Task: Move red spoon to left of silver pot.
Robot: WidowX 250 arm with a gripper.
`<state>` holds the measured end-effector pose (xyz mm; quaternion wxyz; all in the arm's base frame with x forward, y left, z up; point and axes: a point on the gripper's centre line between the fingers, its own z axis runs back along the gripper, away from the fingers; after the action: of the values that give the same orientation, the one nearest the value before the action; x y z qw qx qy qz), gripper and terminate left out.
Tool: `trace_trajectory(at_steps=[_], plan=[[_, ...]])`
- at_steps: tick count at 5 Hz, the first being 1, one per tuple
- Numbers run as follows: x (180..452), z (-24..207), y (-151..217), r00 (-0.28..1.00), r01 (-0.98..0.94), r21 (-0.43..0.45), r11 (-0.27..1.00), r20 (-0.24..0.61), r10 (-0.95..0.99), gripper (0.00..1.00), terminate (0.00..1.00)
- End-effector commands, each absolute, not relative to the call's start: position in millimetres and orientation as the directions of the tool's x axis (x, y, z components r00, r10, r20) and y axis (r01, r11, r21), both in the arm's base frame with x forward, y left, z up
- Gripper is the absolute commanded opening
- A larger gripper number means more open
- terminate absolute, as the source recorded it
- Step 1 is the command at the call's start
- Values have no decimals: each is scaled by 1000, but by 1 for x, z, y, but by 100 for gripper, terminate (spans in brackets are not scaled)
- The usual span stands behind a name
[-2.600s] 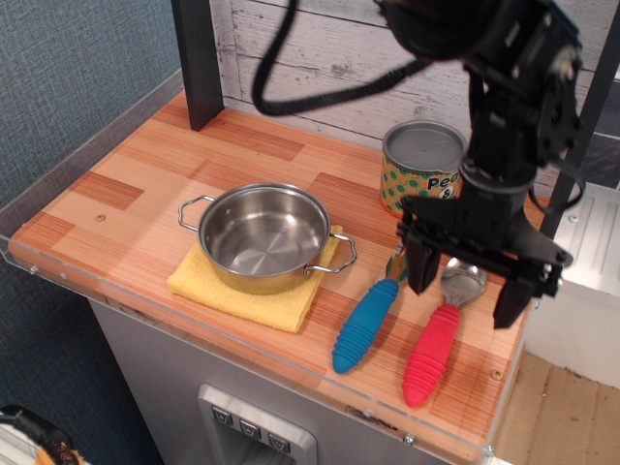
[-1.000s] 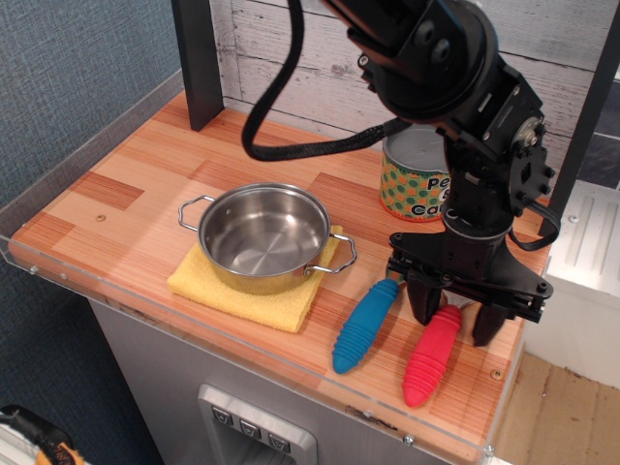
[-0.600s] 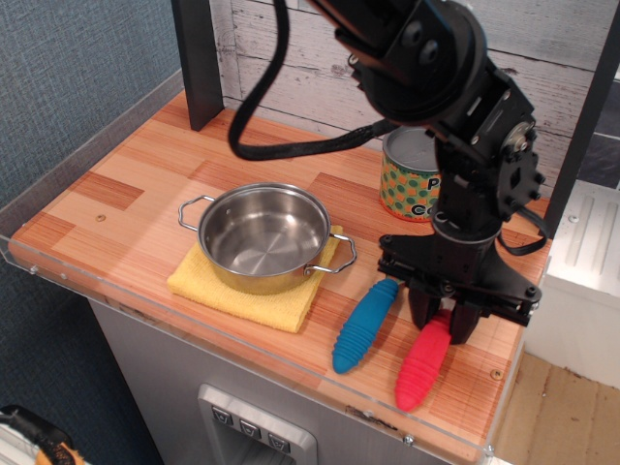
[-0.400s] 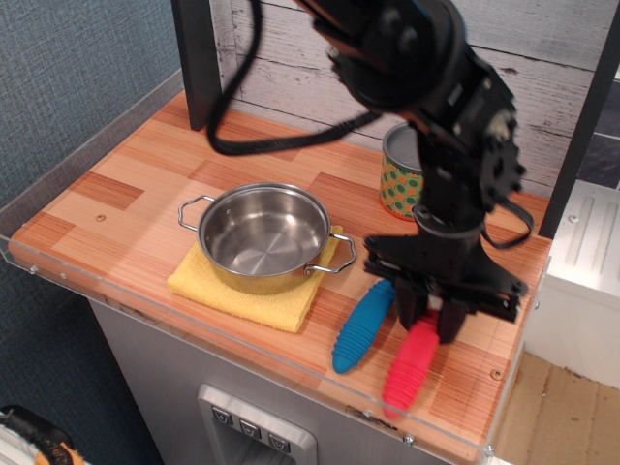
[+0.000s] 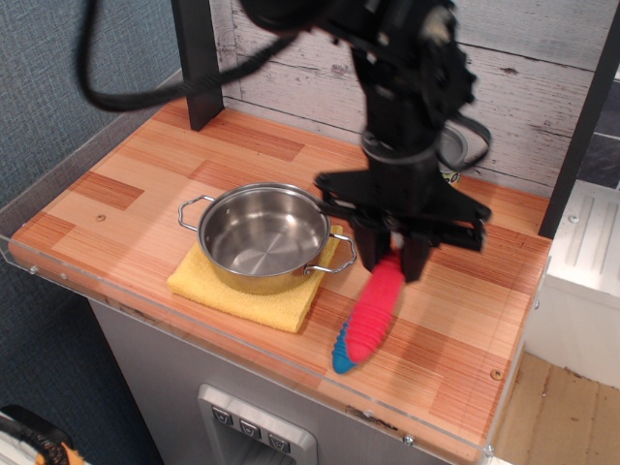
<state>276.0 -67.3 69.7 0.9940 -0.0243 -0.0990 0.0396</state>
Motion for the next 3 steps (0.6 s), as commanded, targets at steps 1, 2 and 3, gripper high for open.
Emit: trace_trajectory(at_steps=[1,2,3], plan=[[259,103,3,985,-109,27,994,134,105,0,0],[255,105,40,986,-135,37,990,108,130,0,0],[257,105,80,991,-122,85,989,62,117,0,0]])
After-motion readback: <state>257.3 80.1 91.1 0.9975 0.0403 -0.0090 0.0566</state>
